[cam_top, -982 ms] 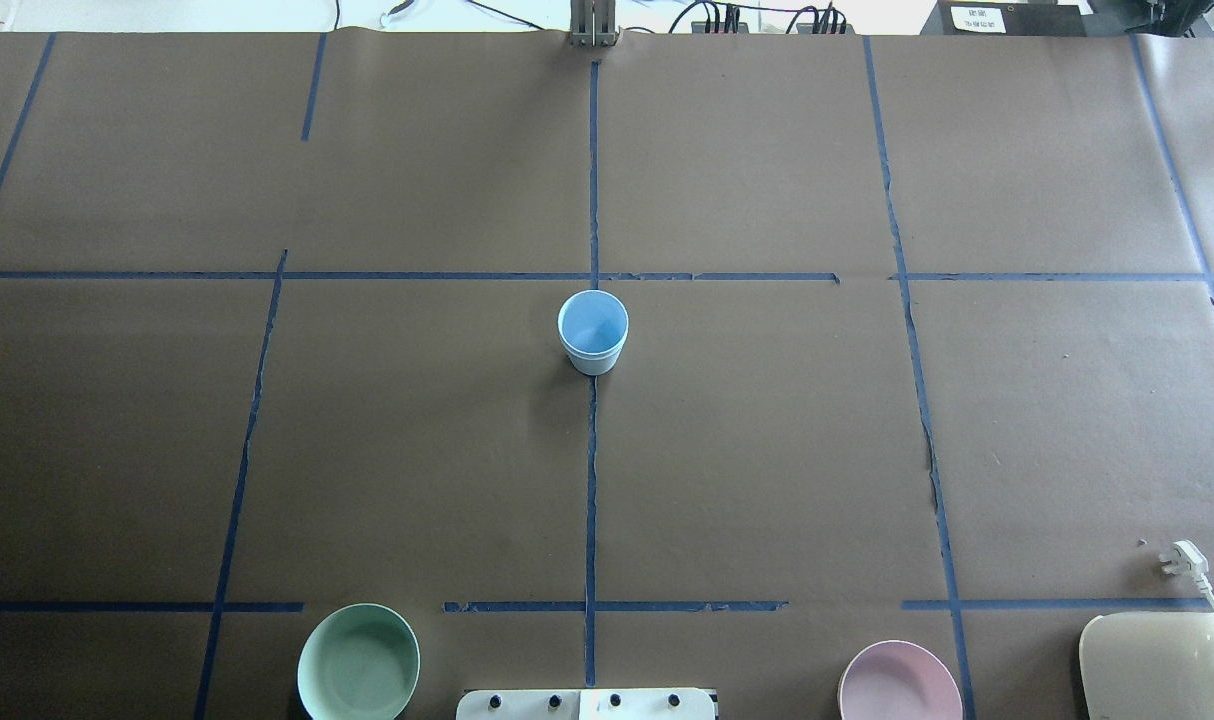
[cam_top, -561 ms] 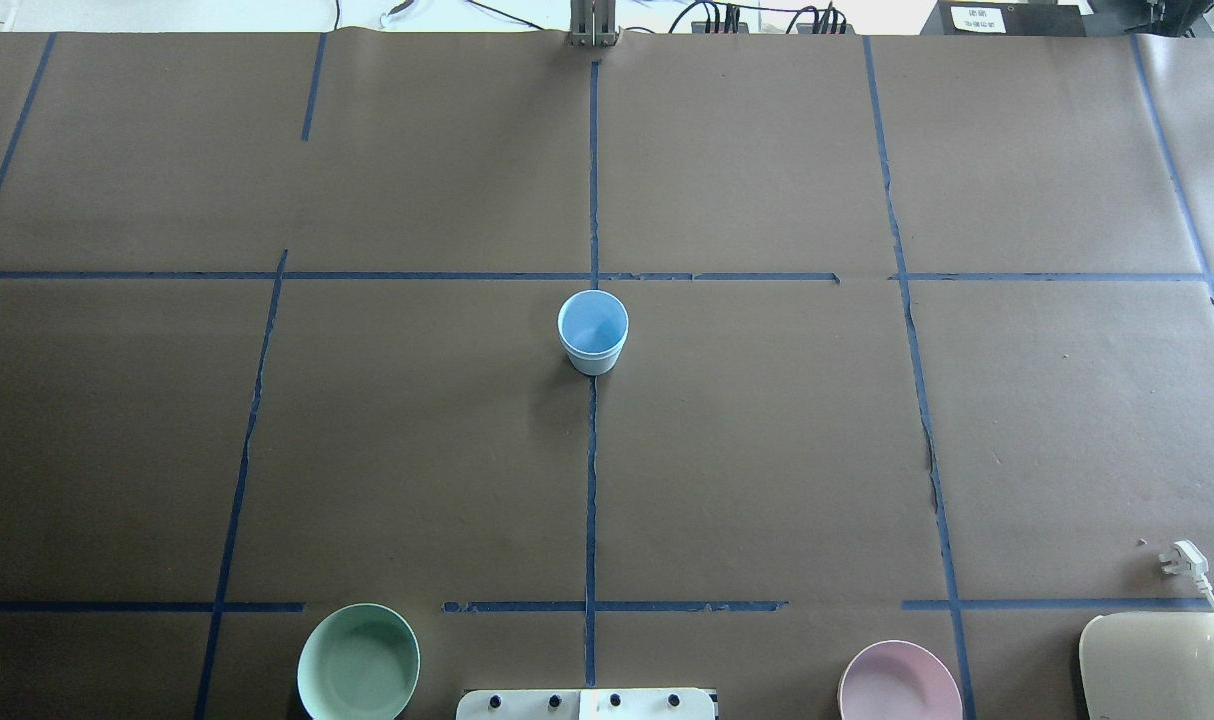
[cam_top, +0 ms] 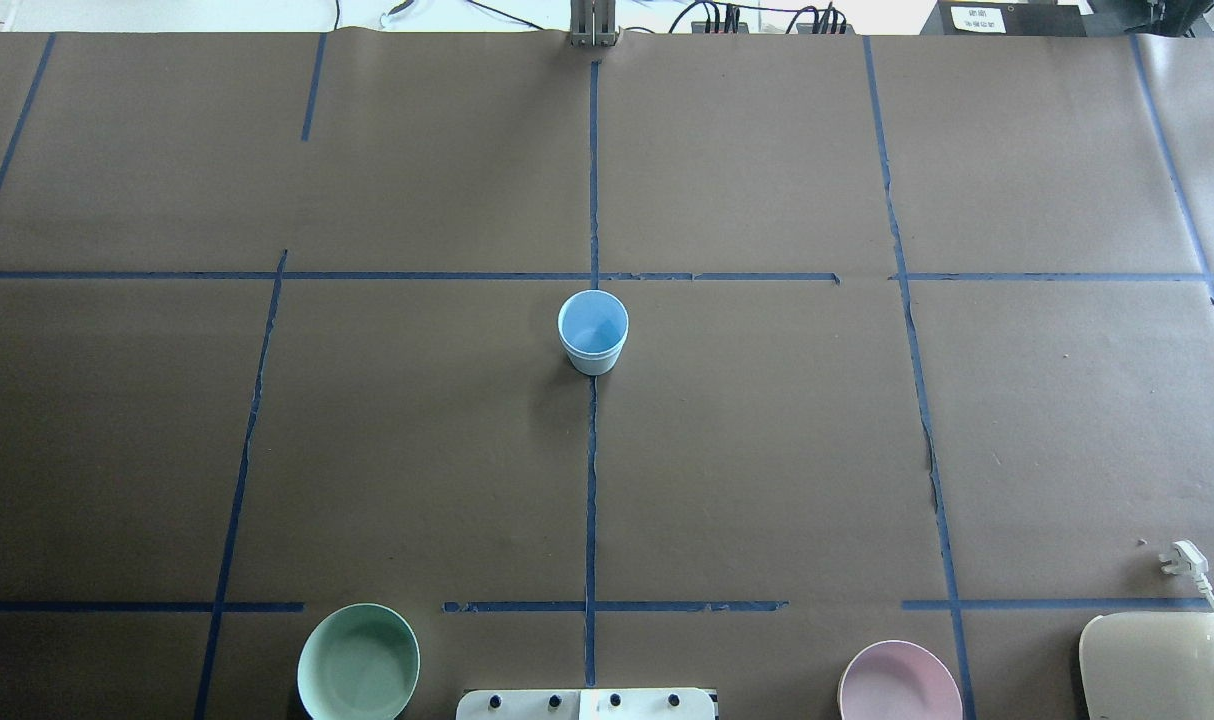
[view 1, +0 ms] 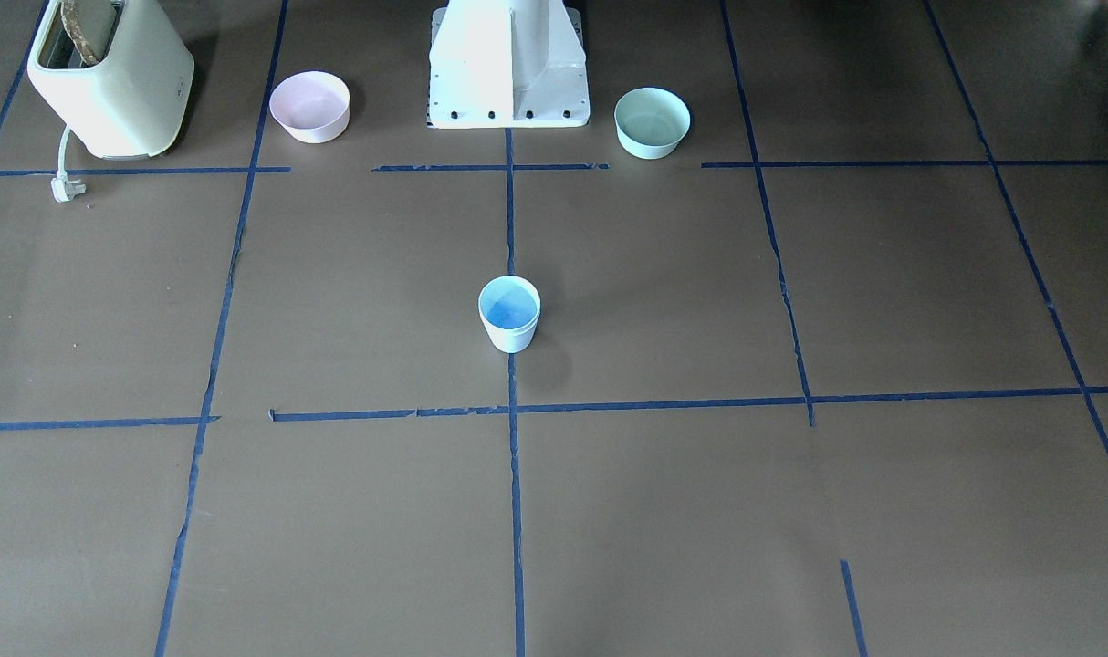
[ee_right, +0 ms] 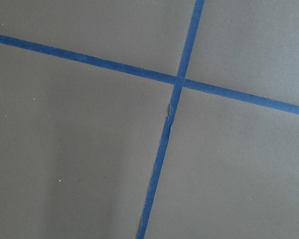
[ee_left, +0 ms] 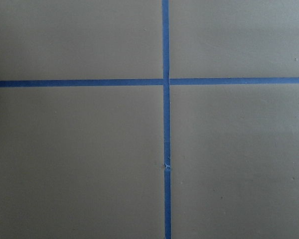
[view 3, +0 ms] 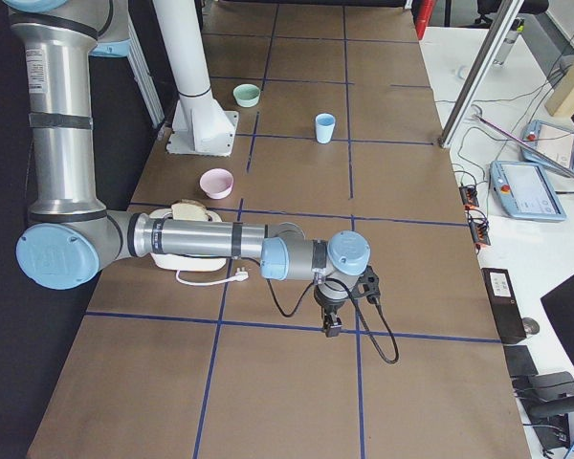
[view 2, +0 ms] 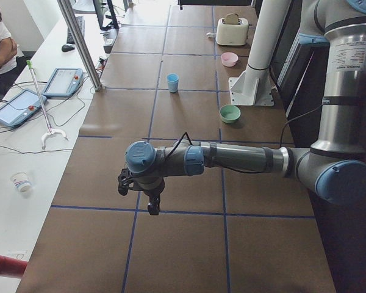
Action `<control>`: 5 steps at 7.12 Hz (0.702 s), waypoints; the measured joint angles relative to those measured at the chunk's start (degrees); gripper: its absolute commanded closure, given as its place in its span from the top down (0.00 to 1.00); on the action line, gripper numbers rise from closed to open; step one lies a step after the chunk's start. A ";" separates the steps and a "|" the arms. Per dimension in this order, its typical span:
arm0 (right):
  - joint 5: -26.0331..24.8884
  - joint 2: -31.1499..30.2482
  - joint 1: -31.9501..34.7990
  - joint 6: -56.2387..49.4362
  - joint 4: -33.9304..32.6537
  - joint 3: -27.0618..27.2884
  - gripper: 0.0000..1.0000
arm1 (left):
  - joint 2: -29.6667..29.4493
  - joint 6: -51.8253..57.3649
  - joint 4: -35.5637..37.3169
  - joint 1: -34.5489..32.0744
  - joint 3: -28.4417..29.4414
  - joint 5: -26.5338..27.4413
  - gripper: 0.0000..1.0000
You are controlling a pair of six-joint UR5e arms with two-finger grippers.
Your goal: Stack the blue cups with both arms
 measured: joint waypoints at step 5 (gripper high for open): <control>0.01 2.03 0.00 -0.02 0.57 0.12 1.00 | 3.37 0.32 -17.53 0.53 6.13 -0.07 1.00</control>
